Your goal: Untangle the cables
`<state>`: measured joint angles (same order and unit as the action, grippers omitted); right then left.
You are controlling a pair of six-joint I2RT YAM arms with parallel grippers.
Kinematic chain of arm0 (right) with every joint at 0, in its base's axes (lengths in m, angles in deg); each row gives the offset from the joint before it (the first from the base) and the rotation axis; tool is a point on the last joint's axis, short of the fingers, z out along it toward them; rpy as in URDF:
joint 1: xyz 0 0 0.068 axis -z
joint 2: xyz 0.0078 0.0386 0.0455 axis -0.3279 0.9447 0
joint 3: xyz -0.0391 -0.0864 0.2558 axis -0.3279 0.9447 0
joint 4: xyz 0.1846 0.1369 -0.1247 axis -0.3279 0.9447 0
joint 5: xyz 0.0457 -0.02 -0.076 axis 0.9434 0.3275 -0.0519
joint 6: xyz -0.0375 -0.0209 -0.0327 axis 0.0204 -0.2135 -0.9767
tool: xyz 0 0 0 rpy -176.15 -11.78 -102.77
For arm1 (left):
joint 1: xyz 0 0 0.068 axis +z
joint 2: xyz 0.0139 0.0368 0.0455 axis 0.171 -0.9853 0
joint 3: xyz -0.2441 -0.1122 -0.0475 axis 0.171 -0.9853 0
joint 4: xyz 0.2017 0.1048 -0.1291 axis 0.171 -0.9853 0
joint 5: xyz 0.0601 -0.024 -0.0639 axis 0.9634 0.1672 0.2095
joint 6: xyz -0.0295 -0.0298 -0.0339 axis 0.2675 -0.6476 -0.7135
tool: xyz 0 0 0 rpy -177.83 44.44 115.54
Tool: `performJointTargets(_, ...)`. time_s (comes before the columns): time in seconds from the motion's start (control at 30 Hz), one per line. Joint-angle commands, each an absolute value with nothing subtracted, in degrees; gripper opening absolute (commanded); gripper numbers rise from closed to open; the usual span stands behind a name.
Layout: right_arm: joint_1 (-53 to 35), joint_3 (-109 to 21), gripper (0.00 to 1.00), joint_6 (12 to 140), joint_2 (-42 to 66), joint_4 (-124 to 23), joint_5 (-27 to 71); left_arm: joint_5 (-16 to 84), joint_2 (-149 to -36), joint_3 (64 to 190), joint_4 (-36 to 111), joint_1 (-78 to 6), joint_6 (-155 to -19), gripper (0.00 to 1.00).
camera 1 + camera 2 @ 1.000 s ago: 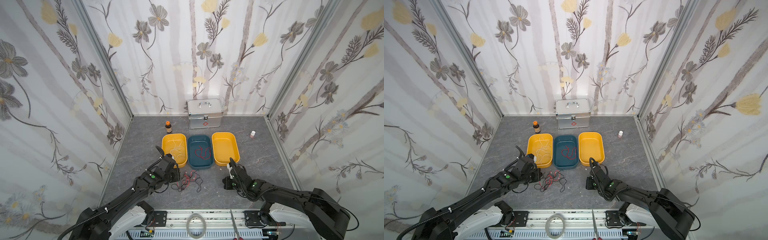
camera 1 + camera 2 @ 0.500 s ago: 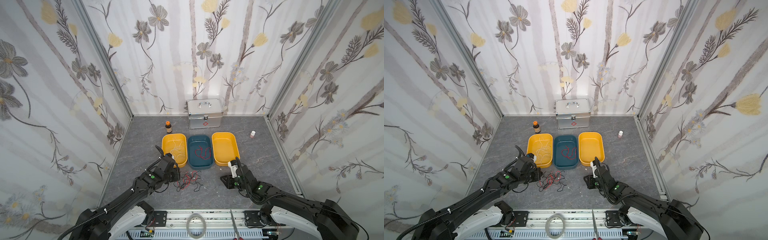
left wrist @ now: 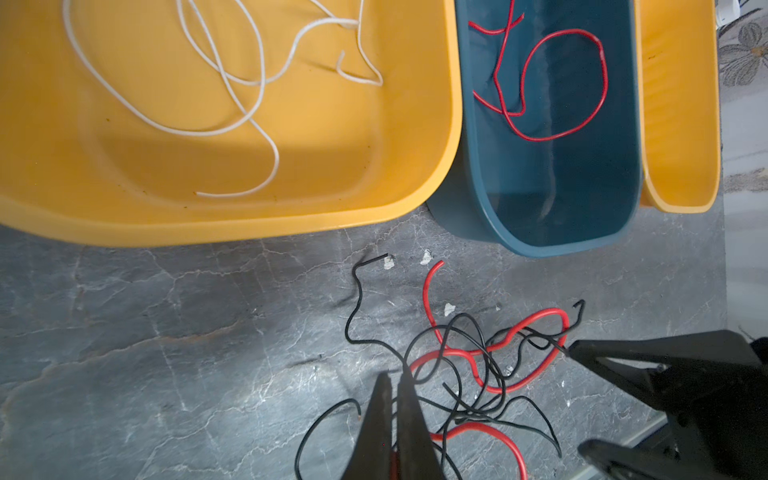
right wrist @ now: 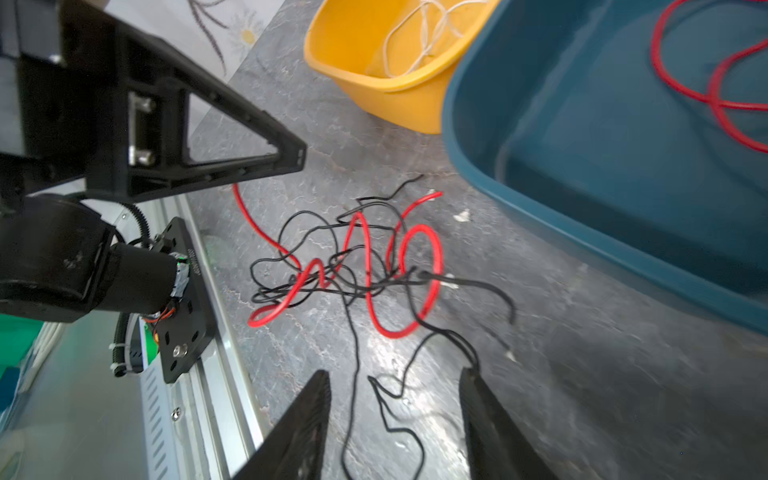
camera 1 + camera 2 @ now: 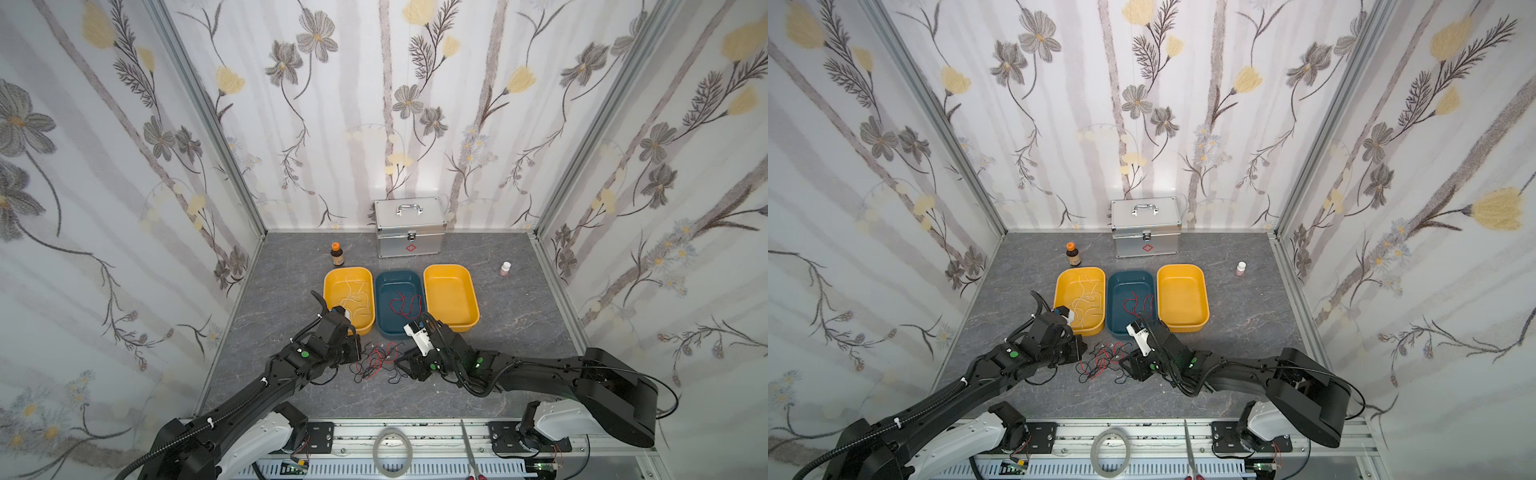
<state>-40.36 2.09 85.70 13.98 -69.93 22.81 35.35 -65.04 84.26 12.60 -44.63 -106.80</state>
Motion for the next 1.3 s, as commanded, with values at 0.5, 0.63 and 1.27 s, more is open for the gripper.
performJointTargets(0.5, -43.9, -3.0, 0.16, 83.8, 23.2, -67.3, 19.2, 35.5, -64.2, 84.8, 14.3, -44.6, -107.0, 0.00)
performJointTargets(0.63, -43.7, -2.1, 0.06, 86.0, 21.7, -63.3, 13.4, 36.3, -63.3, 84.7, 13.7, -44.6, -107.1, 0.00)
performJointTargets(1.27, -34.5, 12.1, 0.00, 100.4, 5.9, -53.9, 4.8, 39.0, -62.1, 85.3, 10.9, -44.0, -107.0, 0.00)
